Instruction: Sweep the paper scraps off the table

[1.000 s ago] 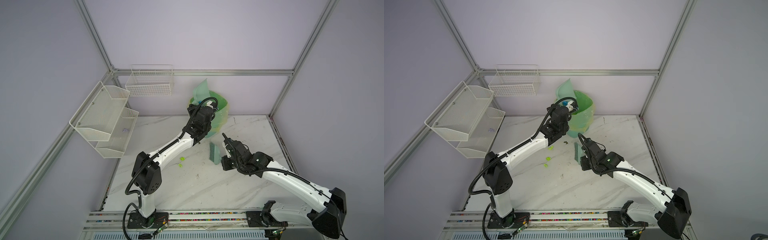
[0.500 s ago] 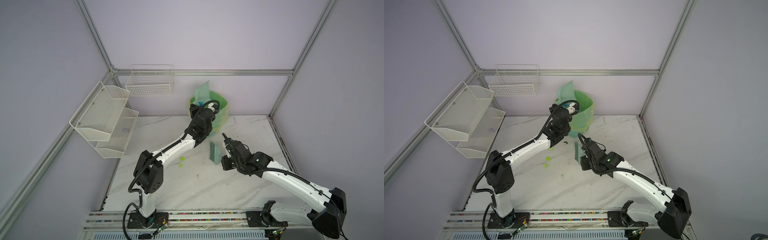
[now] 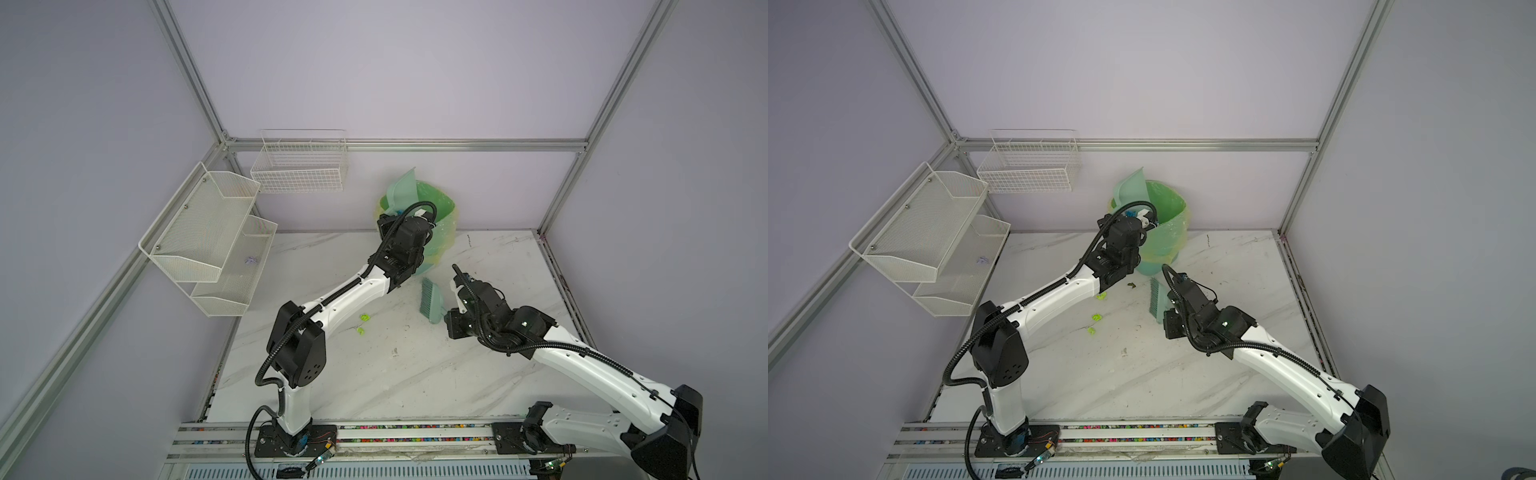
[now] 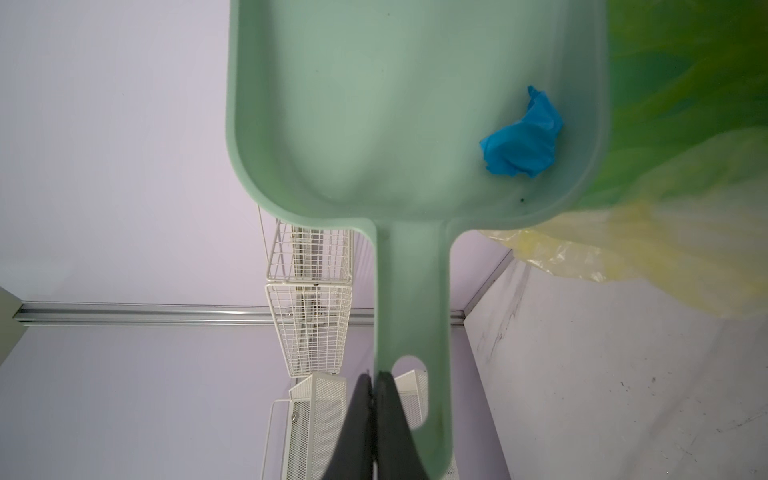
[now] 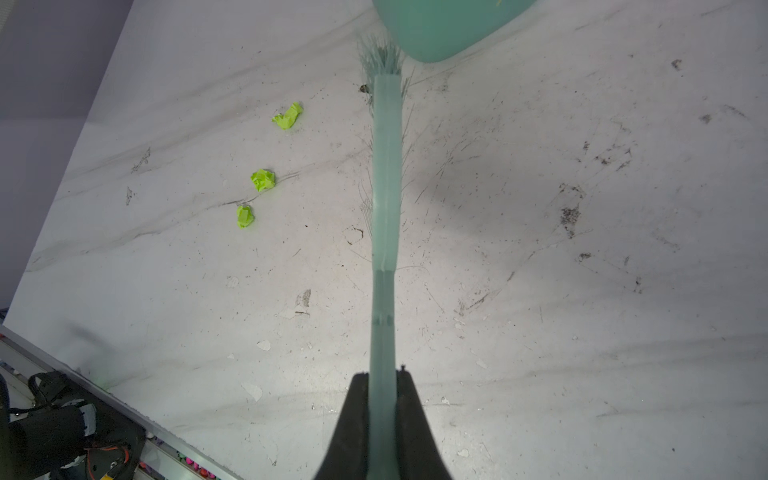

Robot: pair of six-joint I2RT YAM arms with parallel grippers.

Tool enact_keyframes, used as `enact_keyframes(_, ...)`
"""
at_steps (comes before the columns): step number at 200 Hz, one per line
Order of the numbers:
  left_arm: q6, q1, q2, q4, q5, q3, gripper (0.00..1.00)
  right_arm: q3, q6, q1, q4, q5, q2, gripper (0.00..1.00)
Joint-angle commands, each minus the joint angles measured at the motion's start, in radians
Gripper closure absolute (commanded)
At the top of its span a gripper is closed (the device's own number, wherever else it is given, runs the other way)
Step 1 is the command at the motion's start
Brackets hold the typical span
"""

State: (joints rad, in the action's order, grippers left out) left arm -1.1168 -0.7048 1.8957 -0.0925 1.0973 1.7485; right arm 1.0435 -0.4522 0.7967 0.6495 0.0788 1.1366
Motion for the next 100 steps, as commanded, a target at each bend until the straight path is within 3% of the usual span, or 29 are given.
enact_keyframes(1, 0.167, 0.022, -0.067, -0.121, -0.023, 0.112, 1.0, 0.055, -0.019, -0.006, 0.042, 0.056, -0.054, 1.0)
enact_keyframes(46, 0.258, 0.037, -0.064, -0.208, -0.055, 0.171, 1.0, 0.193, 0.002, -0.025, 0.135, 0.157, -0.095, 1.0)
enact_keyframes(100, 0.293, 0.037, -0.036, -0.263, -0.073, 0.273, 1.0, 0.495, 0.07, -0.053, 0.122, 0.274, 0.033, 1.0)
